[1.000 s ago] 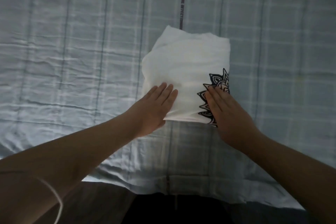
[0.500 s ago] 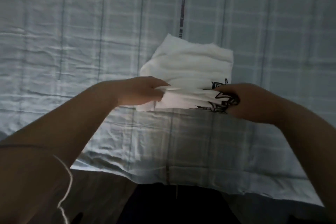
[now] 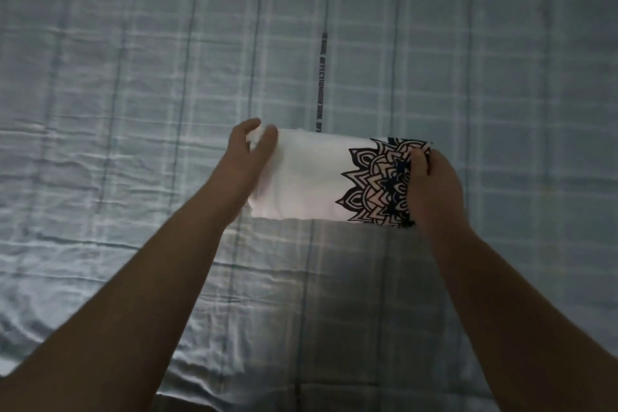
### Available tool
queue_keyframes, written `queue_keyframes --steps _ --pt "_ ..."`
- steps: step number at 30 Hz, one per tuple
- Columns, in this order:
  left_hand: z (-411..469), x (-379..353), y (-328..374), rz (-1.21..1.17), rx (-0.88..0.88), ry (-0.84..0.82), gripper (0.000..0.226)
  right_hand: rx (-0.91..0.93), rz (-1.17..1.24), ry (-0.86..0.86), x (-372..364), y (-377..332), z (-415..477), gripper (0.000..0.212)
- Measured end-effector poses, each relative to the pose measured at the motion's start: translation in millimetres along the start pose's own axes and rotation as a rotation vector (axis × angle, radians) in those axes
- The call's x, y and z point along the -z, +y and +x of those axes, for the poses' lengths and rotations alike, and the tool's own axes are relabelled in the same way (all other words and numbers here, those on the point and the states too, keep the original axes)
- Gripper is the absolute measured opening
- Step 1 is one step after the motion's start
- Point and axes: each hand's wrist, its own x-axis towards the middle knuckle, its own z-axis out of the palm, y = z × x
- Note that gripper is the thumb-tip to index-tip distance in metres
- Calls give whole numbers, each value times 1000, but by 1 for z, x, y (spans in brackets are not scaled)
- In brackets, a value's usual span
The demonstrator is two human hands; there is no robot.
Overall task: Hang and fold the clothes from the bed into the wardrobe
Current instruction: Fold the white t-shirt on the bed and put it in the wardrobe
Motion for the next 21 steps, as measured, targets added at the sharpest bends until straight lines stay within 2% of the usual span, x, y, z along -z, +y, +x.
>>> queue_keyframes --steps 2,5,9,12,15,16,18,19,21 --pt "-9 -6 -22 170 -90 71 73 -10 -13 11 -7 7 -3 40" --pt "-14 -26 -39 281 -178 292 42 -34 -55 33 -15 16 -3 42" --pt "2 -39 -42 392 -159 350 27 -98 -21 41 -21 15 -1 43" --pt "12 -38 -33 443 -137 343 26 -132 -4 15 -20 8 7 45" --pt "2 -37 -24 412 -104 374 43 -163 -29 -58 -6 -2 10 42" --pt "-7 -36 -23 417 -161 416 50 -176 -28 -63 0 -7 8 40" --pt "-23 -35 -27 568 -441 501 55 -155 -17 -46 10 -17 -1 38" --pt "-29 -37 -32 673 -586 483 54 -82 -35 12 13 -21 -8 38" --pt "-34 -46 -46 850 -771 304 56 253 -104 172 14 -31 -26 40"
